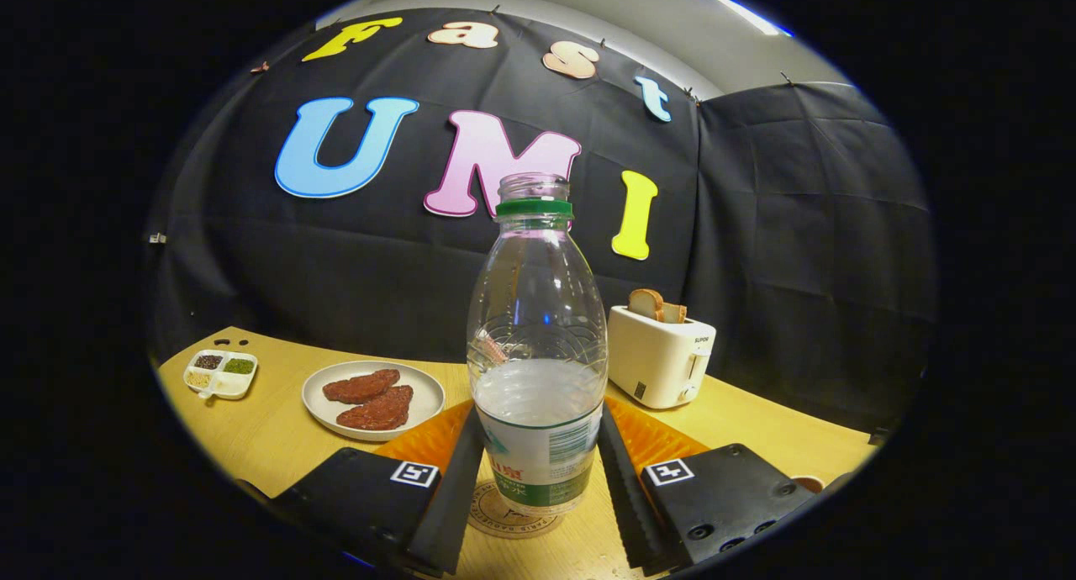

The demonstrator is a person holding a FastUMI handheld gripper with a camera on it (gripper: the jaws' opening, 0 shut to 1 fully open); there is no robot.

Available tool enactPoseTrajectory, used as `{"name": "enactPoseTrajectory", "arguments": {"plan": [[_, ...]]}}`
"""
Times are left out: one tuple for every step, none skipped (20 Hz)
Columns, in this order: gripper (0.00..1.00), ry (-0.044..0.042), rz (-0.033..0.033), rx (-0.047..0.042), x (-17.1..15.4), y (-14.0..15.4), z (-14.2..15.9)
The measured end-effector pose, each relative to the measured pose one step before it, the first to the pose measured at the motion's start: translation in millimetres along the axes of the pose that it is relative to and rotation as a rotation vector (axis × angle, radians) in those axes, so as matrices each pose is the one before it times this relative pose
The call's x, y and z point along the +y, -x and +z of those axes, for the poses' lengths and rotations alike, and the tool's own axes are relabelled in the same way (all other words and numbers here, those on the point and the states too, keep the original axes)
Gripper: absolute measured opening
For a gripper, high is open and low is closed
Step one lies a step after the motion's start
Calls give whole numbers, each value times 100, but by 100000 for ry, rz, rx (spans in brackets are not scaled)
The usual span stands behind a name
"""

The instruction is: Take the bottle from table, then pour the juice into the cup, finally place the bottle on the coaster

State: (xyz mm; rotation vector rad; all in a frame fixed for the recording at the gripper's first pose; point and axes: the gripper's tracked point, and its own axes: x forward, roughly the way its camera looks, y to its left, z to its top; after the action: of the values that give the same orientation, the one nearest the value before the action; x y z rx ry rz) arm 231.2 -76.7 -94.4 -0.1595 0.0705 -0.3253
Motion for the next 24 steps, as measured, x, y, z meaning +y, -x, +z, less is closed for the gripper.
{"name": "enactPoseTrajectory", "arguments": {"plan": [[74,-975,263,556,219,-312,-395],[74,-382,-201,661,249,-184,-420],[74,-116,-147,832,194,-104,-401],[74,-170,-421,922,56,-53,-453],[74,-299,-541,581,6,-8,-303],[74,-259,-463,456,-53,-38,-232],[74,-394,-237,481,2,-77,-189],[74,-358,91,182,184,-20,-102],[74,56,-192,167,-20,-55,-120],[75,165,-408,372,-68,-102,-62],[76,-196,22,816,99,32,-287],[77,-125,-63,805,64,15,-234],[77,317,190,577,85,46,-147],[77,534,302,530,176,118,-268],[78,397,432,314,168,75,-143],[78,-98,391,-36,166,178,13],[79,-93,103,-281,46,76,-37],[79,67,-70,-65,33,58,24],[79,-175,-366,294,-89,47,-94],[79,-895,336,122,8,61,-15],[79,-895,-212,561,-25,7,-173],[82,-573,235,-68,15,179,104],[89,-253,-587,-996,-171,77,207],[96,-515,-941,-601,-253,192,329]]}}
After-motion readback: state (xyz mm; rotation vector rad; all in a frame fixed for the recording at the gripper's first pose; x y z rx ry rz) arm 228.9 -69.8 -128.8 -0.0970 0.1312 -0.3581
